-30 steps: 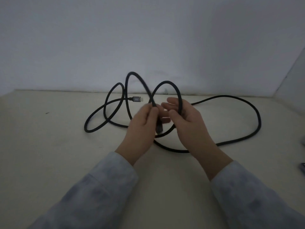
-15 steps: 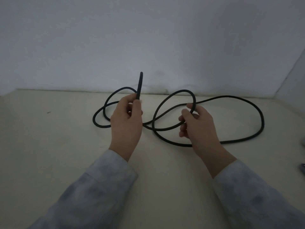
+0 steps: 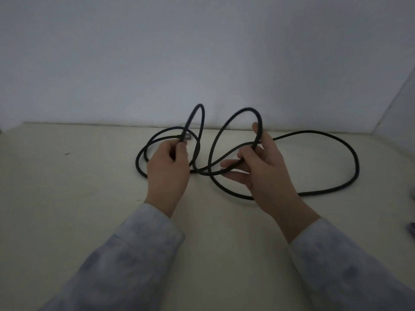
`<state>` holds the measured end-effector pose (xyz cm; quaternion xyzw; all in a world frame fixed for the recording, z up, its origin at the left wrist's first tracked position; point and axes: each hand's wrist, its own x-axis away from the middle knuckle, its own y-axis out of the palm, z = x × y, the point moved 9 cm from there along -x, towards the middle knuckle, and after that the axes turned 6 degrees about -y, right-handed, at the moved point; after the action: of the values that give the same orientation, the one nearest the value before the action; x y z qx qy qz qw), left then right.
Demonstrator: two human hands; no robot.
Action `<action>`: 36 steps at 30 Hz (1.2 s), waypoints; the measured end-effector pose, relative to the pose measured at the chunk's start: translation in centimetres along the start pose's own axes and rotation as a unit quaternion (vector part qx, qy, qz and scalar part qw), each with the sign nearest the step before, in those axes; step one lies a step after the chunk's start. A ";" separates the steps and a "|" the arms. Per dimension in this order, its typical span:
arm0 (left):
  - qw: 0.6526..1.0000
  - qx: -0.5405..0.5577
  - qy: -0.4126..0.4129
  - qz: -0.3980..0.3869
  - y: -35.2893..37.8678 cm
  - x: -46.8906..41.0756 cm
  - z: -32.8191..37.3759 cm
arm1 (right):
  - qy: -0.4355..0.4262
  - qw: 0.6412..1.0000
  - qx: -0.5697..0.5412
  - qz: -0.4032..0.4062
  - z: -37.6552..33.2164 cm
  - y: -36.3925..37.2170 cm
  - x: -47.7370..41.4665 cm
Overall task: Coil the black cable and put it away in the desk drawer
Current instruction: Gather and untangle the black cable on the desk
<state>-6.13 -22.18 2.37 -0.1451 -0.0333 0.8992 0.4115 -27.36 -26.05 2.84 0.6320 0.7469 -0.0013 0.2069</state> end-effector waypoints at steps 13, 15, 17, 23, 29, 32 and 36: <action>0.999 -0.034 -0.033 0.001 -0.2 -0.4 -0.8 | -0.076 0.994 -0.051 0.056 -2.4 -1.7 -0.2; 0.999 -0.029 -0.032 0.002 -0.3 -0.5 -0.8 | -0.058 0.994 -0.068 0.070 -2.1 -2.0 -0.2; 0.999 -0.028 -0.031 -0.008 0.0 -0.4 -0.8 | -0.036 0.993 -0.079 0.085 -1.7 -2.2 -0.1; 0.998 -0.042 0.035 0.009 -0.8 -0.2 0.2 | -0.011 0.993 -0.010 0.118 -1.0 -2.6 -0.1; 0.992 -0.035 0.110 -0.047 0.5 1.6 2.5 | -0.067 0.945 0.285 0.146 -1.7 -4.4 -0.1; 0.989 0.005 0.143 -0.046 0.2 2.2 3.4 | -0.066 0.877 0.458 0.130 -1.7 -4.9 -0.3; 0.982 0.073 0.160 -0.062 -0.1 2.6 4.3 | -0.081 0.770 0.628 0.076 -1.7 -3.5 -0.2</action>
<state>-8.91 -19.93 5.85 -0.2540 0.0899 0.8373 0.4758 -31.12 -26.46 3.55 0.6735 0.5091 -0.5058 -0.1769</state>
